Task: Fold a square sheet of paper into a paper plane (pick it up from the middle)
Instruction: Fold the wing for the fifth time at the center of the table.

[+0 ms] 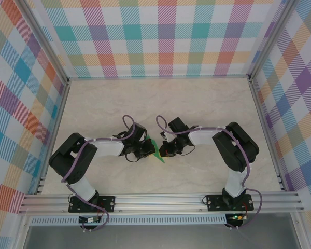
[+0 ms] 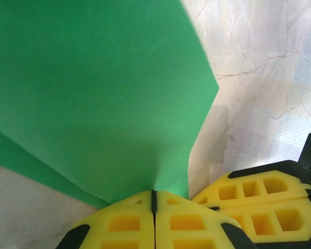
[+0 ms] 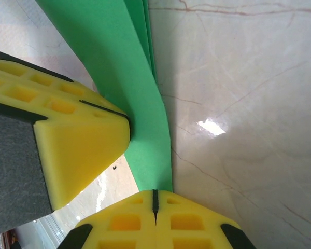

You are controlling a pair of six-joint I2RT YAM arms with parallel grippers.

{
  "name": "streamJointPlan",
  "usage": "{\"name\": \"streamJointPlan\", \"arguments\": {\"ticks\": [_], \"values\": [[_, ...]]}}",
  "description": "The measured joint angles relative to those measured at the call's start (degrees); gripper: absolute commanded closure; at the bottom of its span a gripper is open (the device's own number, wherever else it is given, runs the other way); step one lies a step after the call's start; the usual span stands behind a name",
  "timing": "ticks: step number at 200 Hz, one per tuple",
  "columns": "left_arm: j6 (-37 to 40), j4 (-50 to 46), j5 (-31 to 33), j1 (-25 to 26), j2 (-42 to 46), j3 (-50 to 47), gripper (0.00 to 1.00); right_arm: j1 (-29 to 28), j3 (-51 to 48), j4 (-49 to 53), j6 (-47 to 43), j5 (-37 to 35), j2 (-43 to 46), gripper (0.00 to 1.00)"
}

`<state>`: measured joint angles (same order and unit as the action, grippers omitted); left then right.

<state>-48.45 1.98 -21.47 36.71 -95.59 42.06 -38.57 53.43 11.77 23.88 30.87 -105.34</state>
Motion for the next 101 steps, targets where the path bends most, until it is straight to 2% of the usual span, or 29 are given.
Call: {"name": "streamJointPlan", "arguments": {"ticks": [101], "values": [[2.03, -1.68, 2.12, -0.04, 0.37, 0.57, 0.95, 0.0, 1.57, 2.29, -1.03, 0.33, -0.59, 1.0]]}}
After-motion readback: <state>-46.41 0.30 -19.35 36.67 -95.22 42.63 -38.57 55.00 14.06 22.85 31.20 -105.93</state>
